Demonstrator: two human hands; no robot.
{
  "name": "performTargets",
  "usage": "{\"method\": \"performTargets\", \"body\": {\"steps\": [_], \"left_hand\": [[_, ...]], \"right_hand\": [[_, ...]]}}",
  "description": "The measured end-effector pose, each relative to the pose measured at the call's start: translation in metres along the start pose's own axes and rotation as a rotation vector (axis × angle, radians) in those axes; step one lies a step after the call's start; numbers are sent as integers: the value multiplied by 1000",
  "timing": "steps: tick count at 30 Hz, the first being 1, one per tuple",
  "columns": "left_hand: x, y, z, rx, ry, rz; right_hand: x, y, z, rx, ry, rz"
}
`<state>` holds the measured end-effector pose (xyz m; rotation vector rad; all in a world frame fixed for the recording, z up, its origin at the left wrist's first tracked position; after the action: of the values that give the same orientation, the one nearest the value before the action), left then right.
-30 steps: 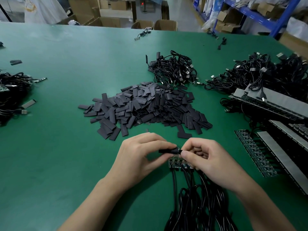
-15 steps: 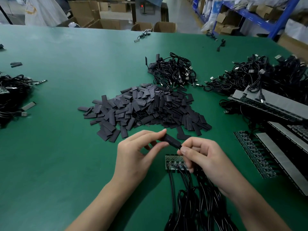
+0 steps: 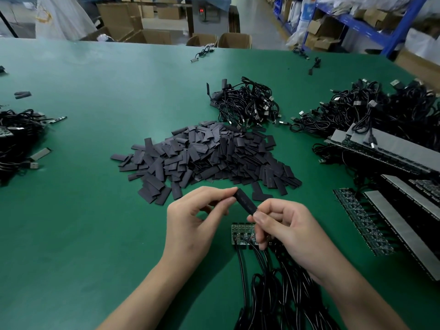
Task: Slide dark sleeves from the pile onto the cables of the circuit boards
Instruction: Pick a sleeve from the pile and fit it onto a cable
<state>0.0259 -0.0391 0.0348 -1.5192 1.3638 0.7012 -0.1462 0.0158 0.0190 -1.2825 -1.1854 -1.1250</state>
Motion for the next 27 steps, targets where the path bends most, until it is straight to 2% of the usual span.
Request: {"method": "performTargets", "body": {"steps": [11, 16, 27], "left_hand": [[-11, -1, -1, 11, 121, -95], [-9, -4, -3, -9, 68, -27], [-8, 4, -2, 70, 88, -28]], "right_hand": [[-4, -1, 1, -3, 12, -12], [0, 0, -1, 25, -8, -57], [-5, -4, -1, 30, -9, -81]]}}
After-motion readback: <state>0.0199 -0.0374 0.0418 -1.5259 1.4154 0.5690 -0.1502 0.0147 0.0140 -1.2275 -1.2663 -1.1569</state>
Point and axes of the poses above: each hand's wrist, its own z-axis away from the middle knuckle, its own y-axis out of the palm, x = y × z, the point moved 7 cm from there along -z, towards the middle knuckle, and after that the axes turned 9 degrees about -y, right-handed, at the moved point
